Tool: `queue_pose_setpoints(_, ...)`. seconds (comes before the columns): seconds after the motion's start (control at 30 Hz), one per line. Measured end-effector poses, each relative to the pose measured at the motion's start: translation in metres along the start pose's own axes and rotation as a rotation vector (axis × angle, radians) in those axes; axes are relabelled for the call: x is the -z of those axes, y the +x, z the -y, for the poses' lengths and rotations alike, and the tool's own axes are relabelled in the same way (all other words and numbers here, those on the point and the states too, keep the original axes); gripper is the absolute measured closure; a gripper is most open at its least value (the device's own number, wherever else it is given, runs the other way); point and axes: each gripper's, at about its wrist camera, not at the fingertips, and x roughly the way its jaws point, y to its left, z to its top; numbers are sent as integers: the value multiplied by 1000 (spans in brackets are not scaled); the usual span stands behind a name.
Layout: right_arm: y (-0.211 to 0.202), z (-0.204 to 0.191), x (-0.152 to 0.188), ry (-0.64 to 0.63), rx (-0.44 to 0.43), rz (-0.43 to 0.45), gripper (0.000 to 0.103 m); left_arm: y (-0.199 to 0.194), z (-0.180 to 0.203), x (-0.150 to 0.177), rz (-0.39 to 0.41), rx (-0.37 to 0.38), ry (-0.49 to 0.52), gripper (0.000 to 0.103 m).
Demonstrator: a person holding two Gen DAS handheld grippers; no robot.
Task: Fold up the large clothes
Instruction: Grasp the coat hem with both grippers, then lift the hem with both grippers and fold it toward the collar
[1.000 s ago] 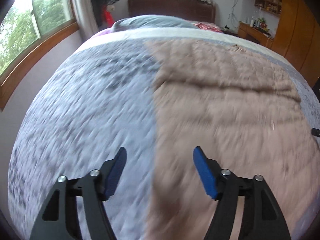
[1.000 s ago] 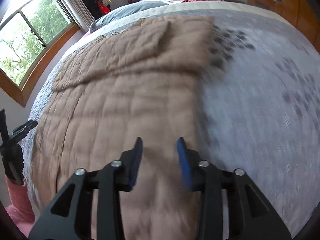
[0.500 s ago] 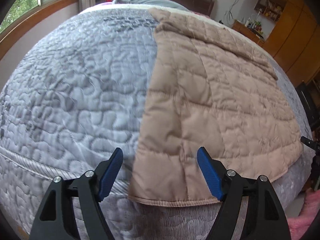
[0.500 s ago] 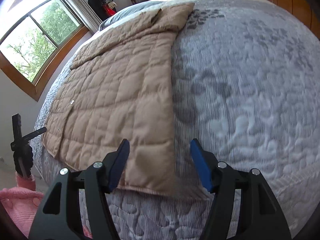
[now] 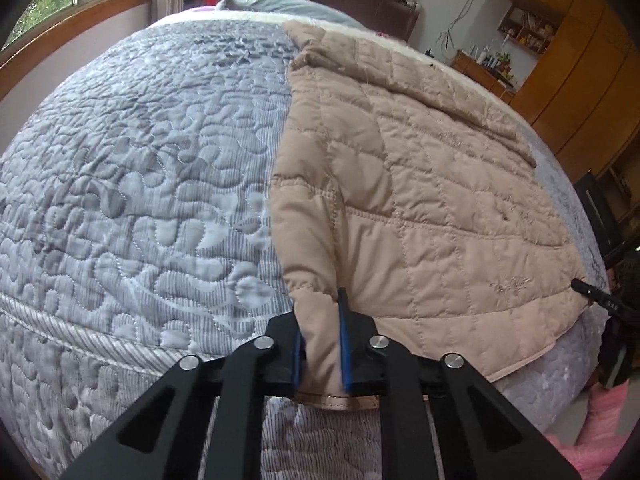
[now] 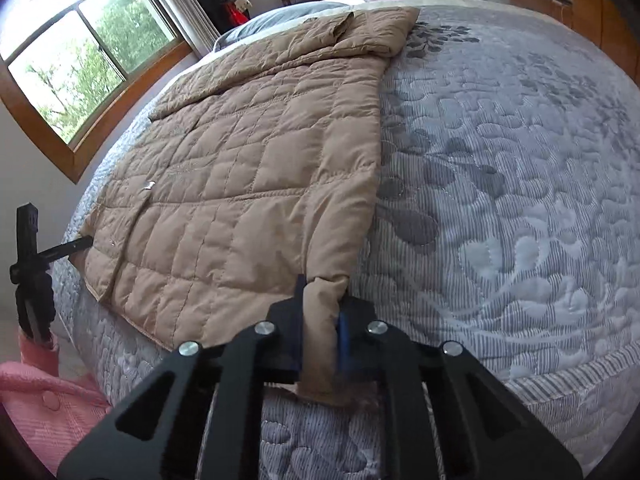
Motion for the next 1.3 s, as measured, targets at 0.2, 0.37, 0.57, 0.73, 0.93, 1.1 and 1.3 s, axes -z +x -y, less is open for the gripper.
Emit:
queue_pose_setpoints(0.2,-35,6,7,37,-65,51,93,-28,5,11,26,23,22,91)
queue_pose_setpoints(0.37,-48,4,28,45,-56,43,93,-45,15,28,-8,-17,90,91)
queue_pose_setpoints(0.57,-15,23,39,120,-55,-15,93,-8,7,39,-87,-66,110,91)
queue_pose_setpoints(0.73,-25,25,36,128,-75,5,93,-12,7,32,-83,-54,118,91)
queue_pose_setpoints(0.93,-58,18,18,117,-147,83,93,-49,20,9,22,41,142,91)
queue_pose_setpoints(1.1,-84,6,-16,66,-173,155,94,-73,34,-29,122,69,173,91)
queue_pose_setpoints(1.3,-101,8,-84,29,-183,208,94,-79,31,-94,223,83,148,91)
